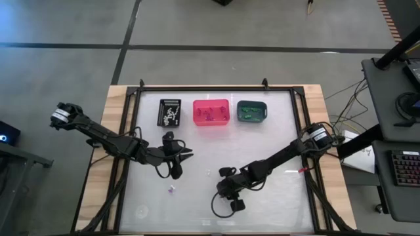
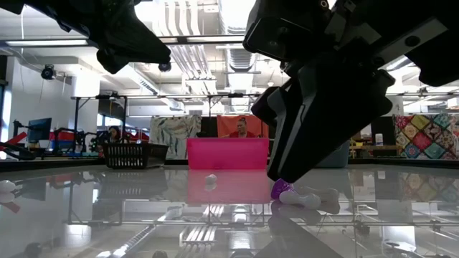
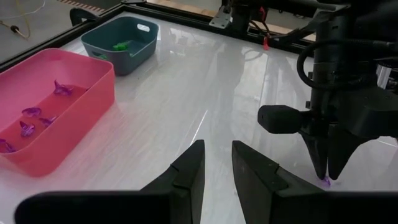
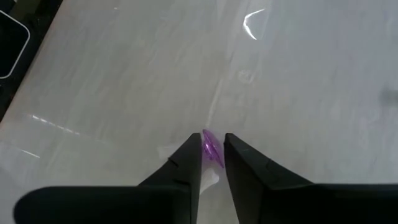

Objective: Sort Halloween decoration
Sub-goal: Put the purple hat toy into the pink bin

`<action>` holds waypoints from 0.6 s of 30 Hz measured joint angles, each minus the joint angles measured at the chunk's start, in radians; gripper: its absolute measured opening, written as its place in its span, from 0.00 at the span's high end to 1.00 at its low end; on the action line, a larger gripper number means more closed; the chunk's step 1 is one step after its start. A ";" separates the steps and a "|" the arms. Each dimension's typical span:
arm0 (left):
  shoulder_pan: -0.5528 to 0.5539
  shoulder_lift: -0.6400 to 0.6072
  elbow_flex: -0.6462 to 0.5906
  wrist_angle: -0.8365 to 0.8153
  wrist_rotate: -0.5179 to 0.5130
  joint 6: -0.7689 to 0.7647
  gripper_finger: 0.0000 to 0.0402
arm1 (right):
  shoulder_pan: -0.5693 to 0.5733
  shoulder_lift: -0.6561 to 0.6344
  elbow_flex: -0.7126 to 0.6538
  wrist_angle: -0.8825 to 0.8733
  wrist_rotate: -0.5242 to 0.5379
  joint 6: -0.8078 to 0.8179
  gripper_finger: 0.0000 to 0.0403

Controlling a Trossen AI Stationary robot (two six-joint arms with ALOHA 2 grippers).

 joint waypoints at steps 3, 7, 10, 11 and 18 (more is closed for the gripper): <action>0.000 0.000 0.000 0.000 0.000 0.000 0.84 | -0.002 0.000 0.000 0.001 -0.001 0.000 0.86; 0.000 0.000 0.000 0.000 0.000 0.000 0.84 | -0.005 0.000 0.000 0.001 -0.002 0.000 0.91; 0.000 0.000 0.000 0.000 0.000 0.000 0.84 | -0.007 0.000 0.000 0.001 -0.005 -0.007 0.96; 0.000 0.000 0.000 0.000 0.000 0.000 0.84 | -0.007 0.000 0.000 0.001 -0.005 -0.008 0.97; 0.000 0.000 0.000 0.000 0.000 0.000 0.84 | -0.011 -0.002 0.000 0.002 -0.005 -0.016 0.98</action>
